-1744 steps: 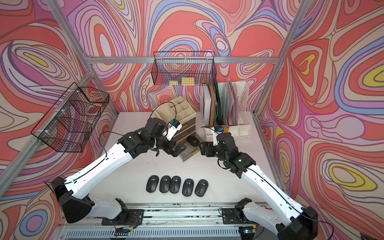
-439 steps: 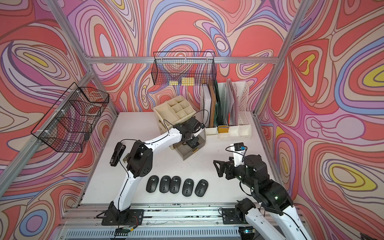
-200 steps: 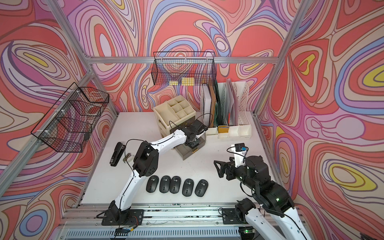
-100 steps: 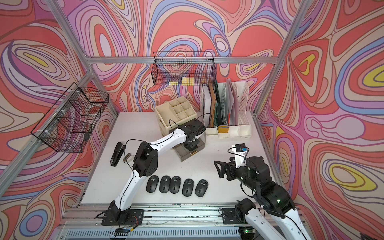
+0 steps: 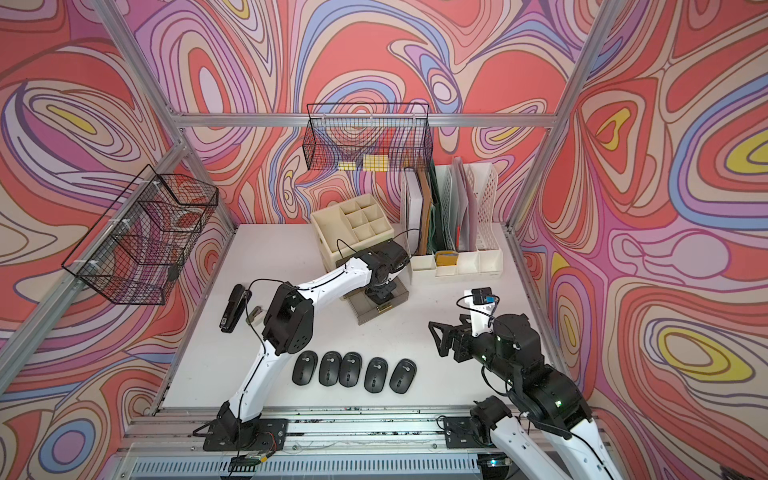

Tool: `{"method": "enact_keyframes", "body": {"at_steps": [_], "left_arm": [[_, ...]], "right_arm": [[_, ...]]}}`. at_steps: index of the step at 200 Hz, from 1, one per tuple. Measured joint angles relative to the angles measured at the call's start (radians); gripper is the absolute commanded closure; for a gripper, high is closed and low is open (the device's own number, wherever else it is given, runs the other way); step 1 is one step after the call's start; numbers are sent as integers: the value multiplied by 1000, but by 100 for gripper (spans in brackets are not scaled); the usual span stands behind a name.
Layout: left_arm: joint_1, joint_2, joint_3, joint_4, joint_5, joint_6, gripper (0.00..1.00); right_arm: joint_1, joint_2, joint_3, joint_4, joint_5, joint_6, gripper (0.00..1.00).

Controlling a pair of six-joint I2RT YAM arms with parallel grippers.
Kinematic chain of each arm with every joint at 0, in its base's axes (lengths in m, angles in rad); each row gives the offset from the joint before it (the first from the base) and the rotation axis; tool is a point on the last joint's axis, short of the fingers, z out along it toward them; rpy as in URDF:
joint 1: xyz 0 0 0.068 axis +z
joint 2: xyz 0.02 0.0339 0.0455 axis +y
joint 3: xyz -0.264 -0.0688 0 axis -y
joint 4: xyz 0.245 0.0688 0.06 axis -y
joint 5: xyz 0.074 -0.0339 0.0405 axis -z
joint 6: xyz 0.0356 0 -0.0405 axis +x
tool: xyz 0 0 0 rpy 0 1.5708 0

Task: Take the mice out of the drawer
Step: Adjust the mouse in the drawer.

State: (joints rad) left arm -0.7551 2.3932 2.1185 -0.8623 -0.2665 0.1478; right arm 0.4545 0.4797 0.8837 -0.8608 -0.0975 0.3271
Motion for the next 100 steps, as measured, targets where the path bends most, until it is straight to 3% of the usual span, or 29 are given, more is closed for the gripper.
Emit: {"method": "enact_keyframes", "body": {"at_steps": [100], "left_arm": [[-12, 0, -50, 75, -113, 109, 100]], "right_arm": [[0, -13, 0, 0, 1, 0, 3]]}}
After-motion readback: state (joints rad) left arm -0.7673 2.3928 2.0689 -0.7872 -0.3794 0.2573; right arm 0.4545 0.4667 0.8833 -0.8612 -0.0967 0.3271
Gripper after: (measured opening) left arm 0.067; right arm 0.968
